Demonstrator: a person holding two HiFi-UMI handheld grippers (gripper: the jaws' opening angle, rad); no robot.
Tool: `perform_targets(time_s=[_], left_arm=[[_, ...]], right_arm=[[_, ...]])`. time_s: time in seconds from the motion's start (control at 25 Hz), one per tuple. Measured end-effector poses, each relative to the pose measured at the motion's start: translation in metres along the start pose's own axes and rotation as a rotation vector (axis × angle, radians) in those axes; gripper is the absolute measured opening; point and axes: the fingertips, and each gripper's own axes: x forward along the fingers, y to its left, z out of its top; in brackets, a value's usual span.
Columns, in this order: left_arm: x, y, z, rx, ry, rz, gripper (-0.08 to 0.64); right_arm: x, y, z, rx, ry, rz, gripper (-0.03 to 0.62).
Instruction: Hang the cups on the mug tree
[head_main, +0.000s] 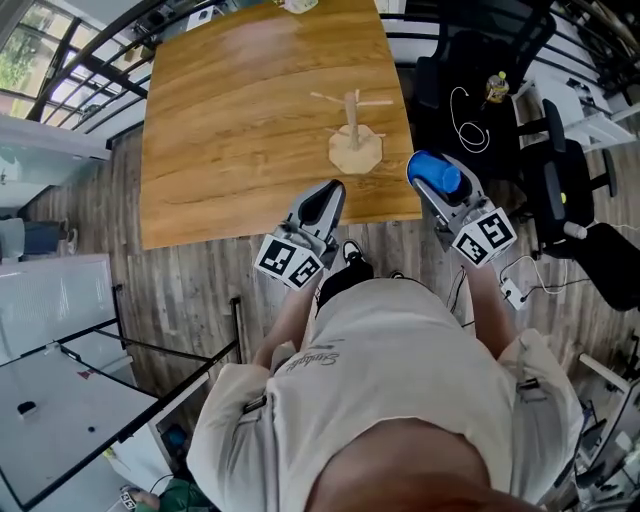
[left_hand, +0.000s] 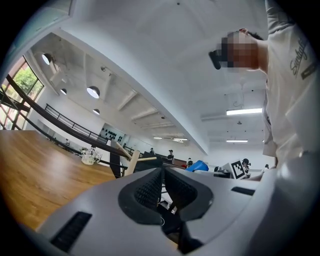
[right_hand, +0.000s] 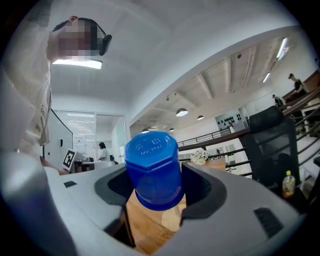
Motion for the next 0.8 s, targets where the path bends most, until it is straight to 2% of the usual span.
perform_targets(time_s=[0.2, 0.4, 0.56, 0.8], left_arm=[[0.012, 0.022, 0.011, 0.004, 0.008, -0.059, 0.029], [0.019, 0.047, 0.014, 0.011, 0.014, -0.095, 0.029], [0.019, 0.061, 0.012, -0.011, 0.024, -0.096, 0.029], [0.024, 0.073, 0.011, -0.013, 0.036, -0.066, 0.029]], right_arm=[[0.017, -0.007, -0.001, 0.026, -0.003, -0.053, 0.27], [0.031, -0.016, -0.015, 0.096, -0.016, -0.116, 0.27], [0.039, -0.02, -0.032, 0.161, -0.004, -0.144, 0.27], [0.053, -0.032, -0.043, 0.174, 0.019, -0.13, 0.27]])
